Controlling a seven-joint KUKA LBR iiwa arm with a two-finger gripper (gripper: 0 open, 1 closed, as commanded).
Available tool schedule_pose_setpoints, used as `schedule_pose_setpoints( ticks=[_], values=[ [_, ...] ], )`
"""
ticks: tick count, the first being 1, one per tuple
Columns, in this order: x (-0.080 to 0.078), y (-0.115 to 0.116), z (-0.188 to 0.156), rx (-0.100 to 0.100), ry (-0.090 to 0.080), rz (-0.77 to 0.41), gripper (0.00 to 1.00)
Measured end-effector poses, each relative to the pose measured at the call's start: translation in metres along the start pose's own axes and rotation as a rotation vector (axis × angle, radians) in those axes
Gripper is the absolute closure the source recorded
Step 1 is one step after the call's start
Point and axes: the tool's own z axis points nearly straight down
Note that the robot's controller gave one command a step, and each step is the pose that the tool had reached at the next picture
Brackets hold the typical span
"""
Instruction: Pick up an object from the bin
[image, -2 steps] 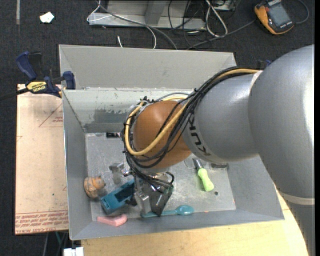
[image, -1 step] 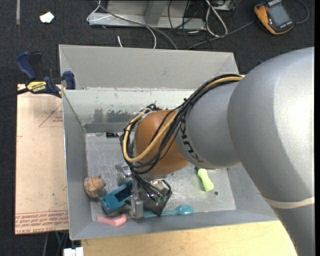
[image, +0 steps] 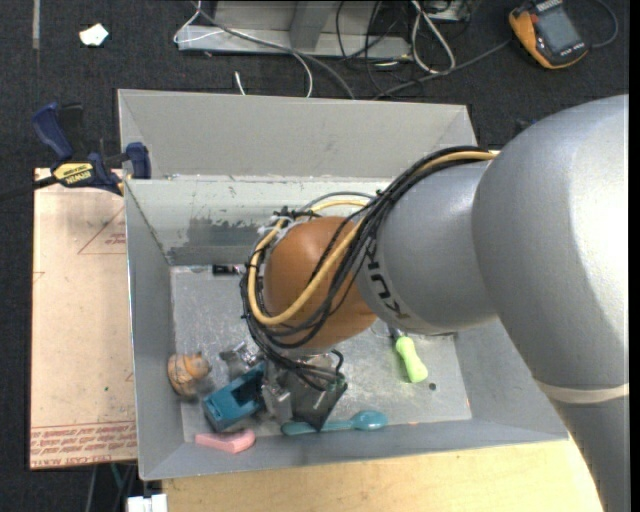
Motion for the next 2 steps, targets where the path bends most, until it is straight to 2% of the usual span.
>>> schedule_pose_setpoints(
  ticks=[2],
  values=[
    [-0.0001,-0.0002,-0.0001,-0.001,0.0,0.004,1.0]
  ],
)
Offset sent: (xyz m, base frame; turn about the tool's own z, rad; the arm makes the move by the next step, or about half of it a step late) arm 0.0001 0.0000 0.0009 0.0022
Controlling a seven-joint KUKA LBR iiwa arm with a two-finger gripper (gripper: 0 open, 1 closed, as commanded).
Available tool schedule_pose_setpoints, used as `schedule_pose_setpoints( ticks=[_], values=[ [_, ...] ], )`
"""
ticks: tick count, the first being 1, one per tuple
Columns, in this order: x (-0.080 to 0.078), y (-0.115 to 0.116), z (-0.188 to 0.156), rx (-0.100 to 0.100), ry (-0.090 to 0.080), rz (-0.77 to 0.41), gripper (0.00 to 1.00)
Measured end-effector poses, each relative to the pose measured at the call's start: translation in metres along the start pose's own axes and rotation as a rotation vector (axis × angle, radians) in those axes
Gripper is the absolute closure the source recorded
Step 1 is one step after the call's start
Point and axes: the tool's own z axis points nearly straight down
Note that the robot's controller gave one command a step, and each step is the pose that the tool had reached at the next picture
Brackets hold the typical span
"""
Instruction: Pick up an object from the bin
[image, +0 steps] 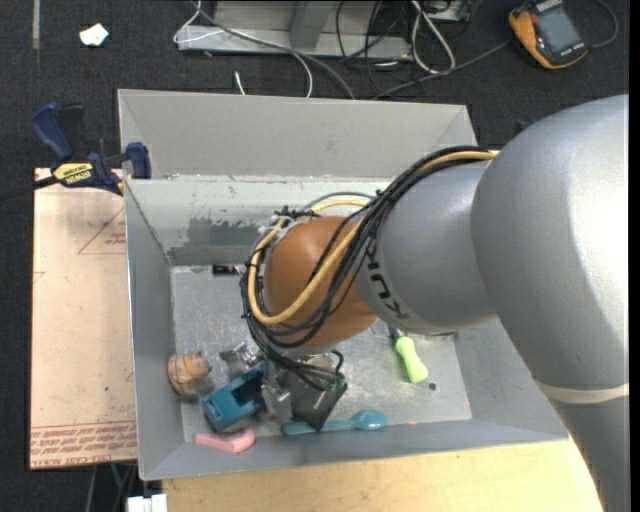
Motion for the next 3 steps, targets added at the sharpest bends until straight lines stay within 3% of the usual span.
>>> schedule_pose_setpoints(
  ticks=[2,3],
  values=[
    [0.003,0.002,-0.071,-0.004,0.015,0.001,1.0],
    [0.001,0.002,-0.095,-0.003,0.009,0.002,1.0]
  ],
)
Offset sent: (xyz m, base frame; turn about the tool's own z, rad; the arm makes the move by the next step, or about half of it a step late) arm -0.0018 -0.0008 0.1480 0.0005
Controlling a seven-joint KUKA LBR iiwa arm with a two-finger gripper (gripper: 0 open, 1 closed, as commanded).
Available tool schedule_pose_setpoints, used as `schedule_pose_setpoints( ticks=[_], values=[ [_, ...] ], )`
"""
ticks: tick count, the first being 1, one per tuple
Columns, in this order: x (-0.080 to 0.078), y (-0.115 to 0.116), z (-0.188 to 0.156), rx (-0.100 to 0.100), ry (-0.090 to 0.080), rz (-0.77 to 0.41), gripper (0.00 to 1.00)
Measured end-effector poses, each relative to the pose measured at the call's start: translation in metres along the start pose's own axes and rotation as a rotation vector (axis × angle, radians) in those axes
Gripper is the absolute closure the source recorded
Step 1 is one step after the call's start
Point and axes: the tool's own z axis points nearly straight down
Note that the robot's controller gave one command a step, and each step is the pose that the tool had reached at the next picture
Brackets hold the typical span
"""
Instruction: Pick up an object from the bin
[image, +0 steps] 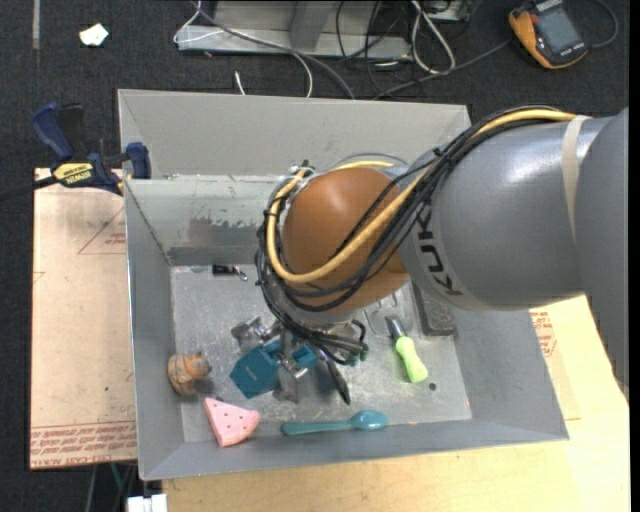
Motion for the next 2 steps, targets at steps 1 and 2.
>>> schedule_pose_setpoints(
  ticks=[1,2],
  values=[
    [0.002,0.001,-0.022,-0.003,0.009,0.001,1.0],
    [0.0,0.001,-0.04,-0.001,0.003,0.002,1.0]
  ],
)
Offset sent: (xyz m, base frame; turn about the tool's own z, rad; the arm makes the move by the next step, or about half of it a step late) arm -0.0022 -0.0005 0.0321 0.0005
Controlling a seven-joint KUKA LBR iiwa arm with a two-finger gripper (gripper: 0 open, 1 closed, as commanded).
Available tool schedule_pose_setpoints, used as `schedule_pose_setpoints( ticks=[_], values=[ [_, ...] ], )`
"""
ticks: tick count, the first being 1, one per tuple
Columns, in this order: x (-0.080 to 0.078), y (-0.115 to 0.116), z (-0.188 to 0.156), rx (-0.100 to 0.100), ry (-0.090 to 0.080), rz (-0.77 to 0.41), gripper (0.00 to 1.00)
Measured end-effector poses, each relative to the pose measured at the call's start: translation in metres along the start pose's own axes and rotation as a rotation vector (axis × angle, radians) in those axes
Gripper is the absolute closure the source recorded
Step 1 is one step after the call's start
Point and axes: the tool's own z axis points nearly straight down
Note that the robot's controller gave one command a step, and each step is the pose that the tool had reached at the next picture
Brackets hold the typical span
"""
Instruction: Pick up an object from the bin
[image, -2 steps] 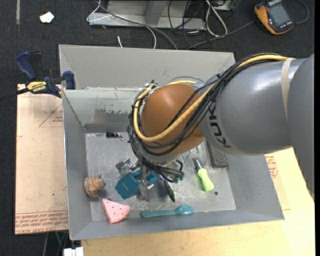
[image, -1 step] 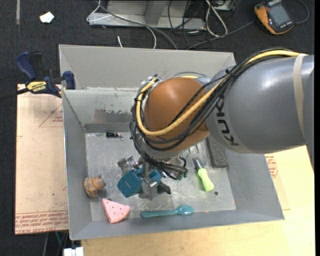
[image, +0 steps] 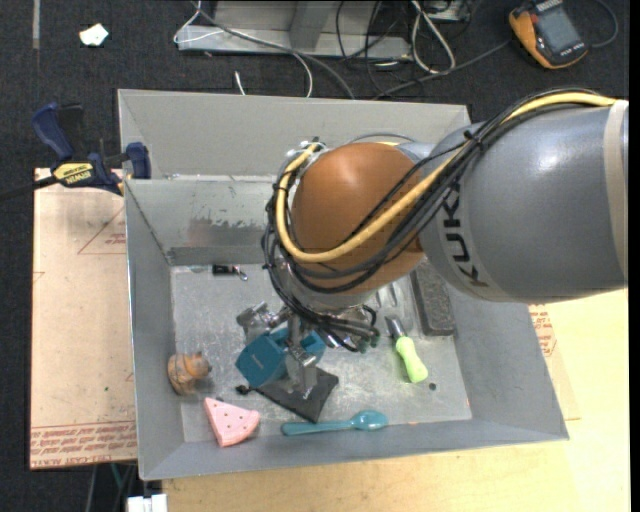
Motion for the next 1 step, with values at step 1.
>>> schedule_pose_setpoints(
  ticks=[1],
  values=[
    [0.0004,0.0003,-0.0039,-0.001,0.002,0.002,1.0]
  ],
)
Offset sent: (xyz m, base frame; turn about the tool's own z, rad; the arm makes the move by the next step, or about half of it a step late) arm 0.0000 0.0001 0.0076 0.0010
